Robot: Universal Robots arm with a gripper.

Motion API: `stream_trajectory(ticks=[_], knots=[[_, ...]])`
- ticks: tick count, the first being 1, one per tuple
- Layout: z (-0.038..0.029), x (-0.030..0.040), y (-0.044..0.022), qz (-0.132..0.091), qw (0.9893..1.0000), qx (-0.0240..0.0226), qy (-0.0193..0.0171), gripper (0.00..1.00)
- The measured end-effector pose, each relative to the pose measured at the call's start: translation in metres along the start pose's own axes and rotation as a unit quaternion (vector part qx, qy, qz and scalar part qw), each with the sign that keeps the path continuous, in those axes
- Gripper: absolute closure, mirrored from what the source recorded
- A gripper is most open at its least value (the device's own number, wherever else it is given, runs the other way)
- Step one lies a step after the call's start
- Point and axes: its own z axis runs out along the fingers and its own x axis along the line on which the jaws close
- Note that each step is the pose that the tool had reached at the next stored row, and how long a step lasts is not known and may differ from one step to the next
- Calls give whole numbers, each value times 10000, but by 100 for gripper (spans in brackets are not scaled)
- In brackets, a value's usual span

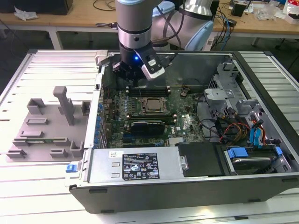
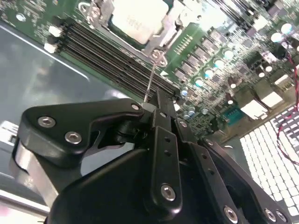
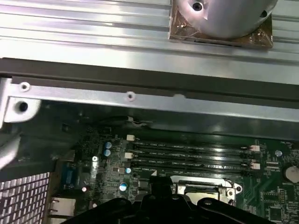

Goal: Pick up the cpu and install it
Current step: 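Install the first cpu locking lever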

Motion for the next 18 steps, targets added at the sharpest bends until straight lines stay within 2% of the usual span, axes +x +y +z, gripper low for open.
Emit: stream_trajectory(ticks=[2, 4, 8, 12, 18], knots=[[22, -200, -37, 27, 10000, -1, 10, 89], [32, -267, -53, 39, 10000, 0, 12, 89], [41, -339, -73, 50, 10000, 1, 13, 89], [50, -350, -76, 53, 10000, -2, 11, 89], [148, -362, -97, 55, 10000, 49, 10, 89]])
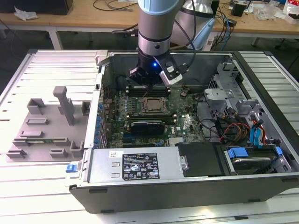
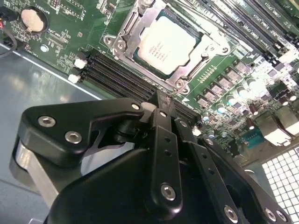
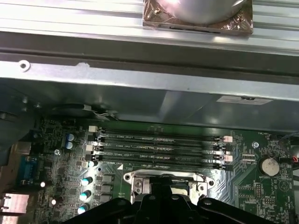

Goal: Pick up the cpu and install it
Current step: 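Install the first cpu locking lever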

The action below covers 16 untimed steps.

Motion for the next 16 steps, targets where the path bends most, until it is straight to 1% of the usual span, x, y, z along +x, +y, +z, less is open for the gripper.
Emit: stream_trajectory(ticks=[6, 8, 11, 16], knots=[[13, -4, 43, 24, 10000, 1, -5, 89], [38, -5, 40, 47, 10000, 8, -9, 89], [100, -24, 27, 98, 9999, 17, -19, 89], [138, -85, 16, 191, 9998, 25, -36, 89]])
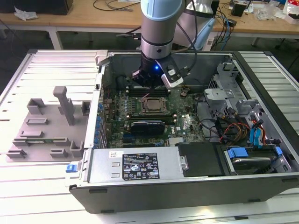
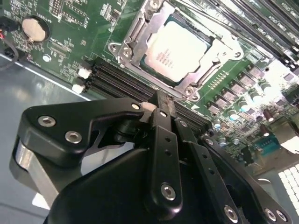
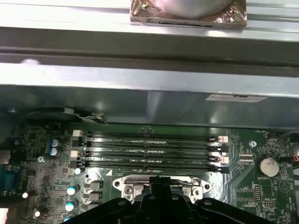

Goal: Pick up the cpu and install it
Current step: 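Install the first cpu locking lever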

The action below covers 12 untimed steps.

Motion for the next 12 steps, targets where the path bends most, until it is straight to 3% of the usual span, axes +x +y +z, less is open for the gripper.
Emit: stream_trajectory(ticks=[5, 12], knots=[[26, -11, 7, 436, 9990, 12, -85, 89], [75, -13, 102, 613, 9980, 16, -120, 89]])
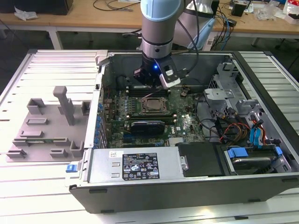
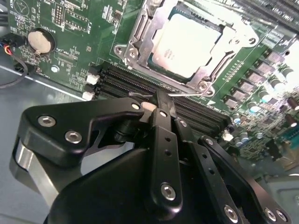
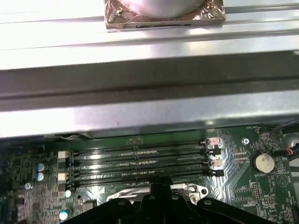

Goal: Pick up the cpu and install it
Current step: 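Install the first cpu locking lever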

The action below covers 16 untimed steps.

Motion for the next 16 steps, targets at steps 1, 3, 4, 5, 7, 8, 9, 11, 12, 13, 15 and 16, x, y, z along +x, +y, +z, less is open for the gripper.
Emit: stream_trajectory(ticks=[1, 3, 4, 5, 7, 8, 9, 11, 12, 13, 15, 16], knots=[[9, 1, 9, 22, 10000, 1, -4, 89], [32, 2, 10, 87, 10000, 4, -17, 89], [46, 3, 8, 140, 9999, 7, -27, 89], [65, 2, 4, 243, 9997, 10, -47, 89], [99, 2, -2, 445, 9990, 15, -86, 89], [107, 2, -4, 497, 9987, 17, -96, 89], [121, 2, -6, 601, 9981, 20, -117, 89], [144, 2, -11, 797, 9967, 29, -155, 89], [154, 2, -12, 894, 9958, 33, -175, 89], [159, 2, -12, 984, 9950, 37, -192, 89], [162, 3, -7, 1004, 9947, 37, -196, 89], [164, 4, 0, 1012, 9947, 38, -198, 89]])
